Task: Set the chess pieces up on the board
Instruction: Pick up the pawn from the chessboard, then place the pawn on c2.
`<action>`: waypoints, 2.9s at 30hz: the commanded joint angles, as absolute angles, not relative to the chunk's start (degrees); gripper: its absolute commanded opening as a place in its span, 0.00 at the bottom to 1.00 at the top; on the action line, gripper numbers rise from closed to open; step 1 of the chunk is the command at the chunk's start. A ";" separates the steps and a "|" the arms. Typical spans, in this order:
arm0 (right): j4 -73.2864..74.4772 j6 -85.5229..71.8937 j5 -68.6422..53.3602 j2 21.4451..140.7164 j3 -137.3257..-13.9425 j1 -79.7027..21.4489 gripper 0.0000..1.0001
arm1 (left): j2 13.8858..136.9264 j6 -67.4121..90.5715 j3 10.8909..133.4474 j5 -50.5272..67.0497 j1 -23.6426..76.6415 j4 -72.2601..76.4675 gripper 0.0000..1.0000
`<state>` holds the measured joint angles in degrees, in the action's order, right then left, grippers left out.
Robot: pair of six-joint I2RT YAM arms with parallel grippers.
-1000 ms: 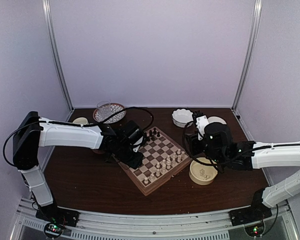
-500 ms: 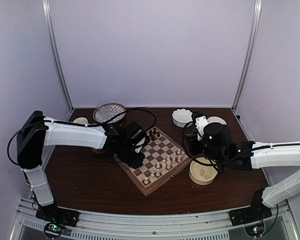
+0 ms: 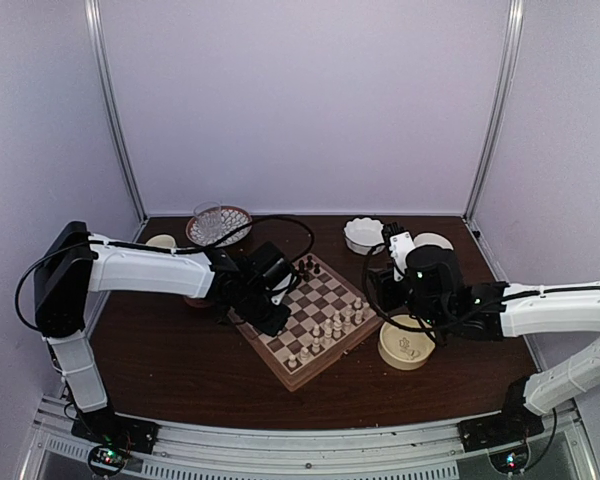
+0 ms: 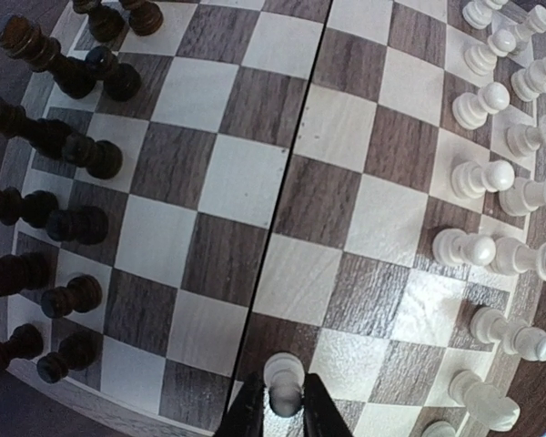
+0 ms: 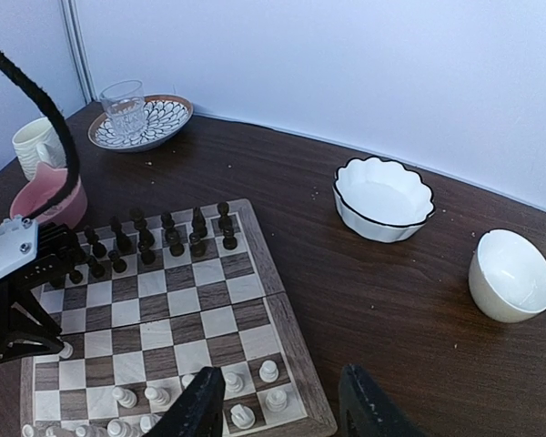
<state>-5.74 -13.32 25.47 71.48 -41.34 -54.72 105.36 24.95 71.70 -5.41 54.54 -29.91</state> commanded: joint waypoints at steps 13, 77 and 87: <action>-4.48 -12.96 24.75 72.35 -43.59 -54.63 0.45 | 103.77 23.07 70.47 -3.60 55.06 -24.48 0.11; -3.60 -13.24 22.94 70.83 -43.42 -54.62 0.45 | 106.87 17.76 69.42 4.30 57.92 -14.54 0.15; -3.60 -13.20 22.76 70.84 -43.51 -54.60 0.45 | 106.79 17.71 69.87 4.58 58.08 -15.27 0.29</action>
<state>-4.05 -13.30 22.94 71.99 -42.06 -54.72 106.52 18.33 68.07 4.89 57.71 -15.09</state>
